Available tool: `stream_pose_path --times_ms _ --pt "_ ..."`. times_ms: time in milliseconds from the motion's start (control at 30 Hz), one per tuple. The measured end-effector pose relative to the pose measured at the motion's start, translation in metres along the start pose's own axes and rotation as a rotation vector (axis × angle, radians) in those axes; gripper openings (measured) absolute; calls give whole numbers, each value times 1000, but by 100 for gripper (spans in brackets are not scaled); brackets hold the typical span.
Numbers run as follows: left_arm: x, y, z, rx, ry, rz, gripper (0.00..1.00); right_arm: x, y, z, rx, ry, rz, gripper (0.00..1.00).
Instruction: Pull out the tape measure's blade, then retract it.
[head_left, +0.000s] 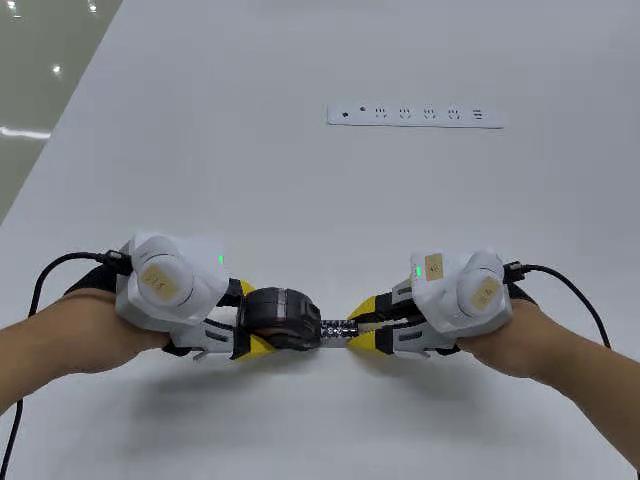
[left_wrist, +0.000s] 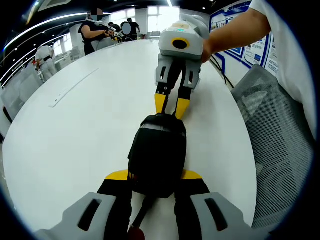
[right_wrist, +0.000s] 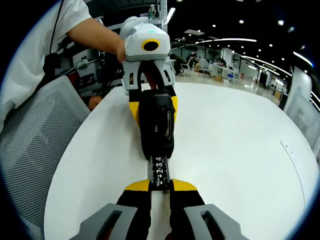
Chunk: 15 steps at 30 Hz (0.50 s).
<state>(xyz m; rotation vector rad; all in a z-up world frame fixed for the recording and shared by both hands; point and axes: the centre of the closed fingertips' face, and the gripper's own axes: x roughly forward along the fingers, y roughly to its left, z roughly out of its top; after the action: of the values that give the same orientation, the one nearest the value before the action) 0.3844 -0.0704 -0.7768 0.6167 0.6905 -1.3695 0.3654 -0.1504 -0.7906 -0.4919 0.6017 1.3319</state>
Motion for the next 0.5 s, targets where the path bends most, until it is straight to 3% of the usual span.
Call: stream_pose_path --times_ms 500 --pt "0 -1 0 6 5 2 27 -19 -3 -17 5 30 -15 9"
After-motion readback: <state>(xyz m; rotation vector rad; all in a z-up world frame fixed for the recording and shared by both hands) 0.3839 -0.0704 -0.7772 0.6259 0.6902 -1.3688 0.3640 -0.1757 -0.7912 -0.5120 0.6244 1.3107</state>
